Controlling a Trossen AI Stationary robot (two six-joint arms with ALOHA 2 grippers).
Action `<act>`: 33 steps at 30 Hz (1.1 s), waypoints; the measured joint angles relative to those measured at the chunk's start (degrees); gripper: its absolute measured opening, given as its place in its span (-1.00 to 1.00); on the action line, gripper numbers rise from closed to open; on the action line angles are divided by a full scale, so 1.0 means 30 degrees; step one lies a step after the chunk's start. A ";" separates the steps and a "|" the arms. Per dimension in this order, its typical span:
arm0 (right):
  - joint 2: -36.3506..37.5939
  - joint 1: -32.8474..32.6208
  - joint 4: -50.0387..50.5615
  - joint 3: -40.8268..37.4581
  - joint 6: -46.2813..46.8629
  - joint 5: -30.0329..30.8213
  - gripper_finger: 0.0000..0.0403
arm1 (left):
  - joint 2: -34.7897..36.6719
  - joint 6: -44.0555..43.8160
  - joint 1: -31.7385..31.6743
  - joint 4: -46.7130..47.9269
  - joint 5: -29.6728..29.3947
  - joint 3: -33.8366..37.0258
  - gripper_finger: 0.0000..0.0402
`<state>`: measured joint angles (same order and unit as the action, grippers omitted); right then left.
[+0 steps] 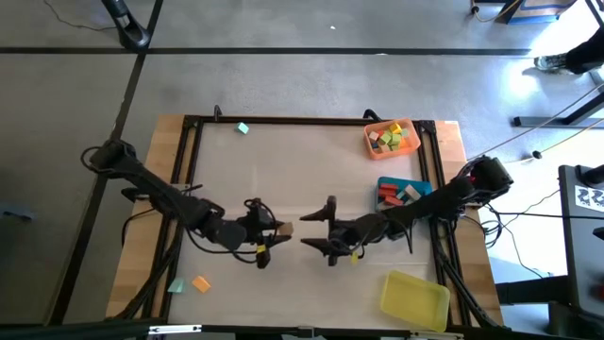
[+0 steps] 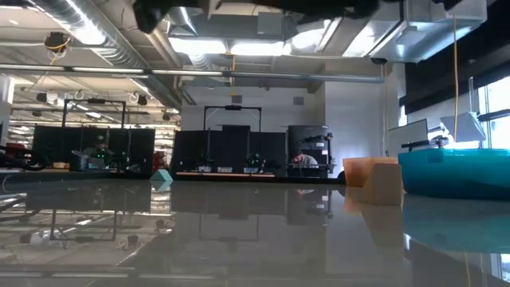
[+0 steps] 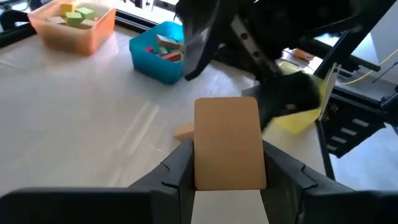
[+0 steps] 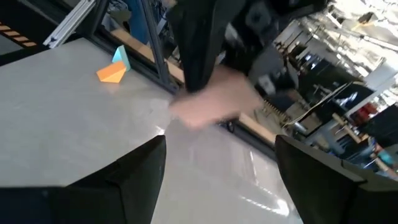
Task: Sort blocks by size
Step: Put the brown triangular block into the yellow bin
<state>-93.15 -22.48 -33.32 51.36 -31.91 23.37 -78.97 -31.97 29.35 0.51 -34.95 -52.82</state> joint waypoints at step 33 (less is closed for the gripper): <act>-0.0144 0.0006 -0.0379 0.1024 -0.4023 -0.1029 0.80 | -0.0098 0.0656 -0.1252 -0.2506 0.0550 0.0000 -0.39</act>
<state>-93.58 -22.46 -34.46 54.43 -43.98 20.29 -79.26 -30.00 25.60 -7.01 -33.30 -52.82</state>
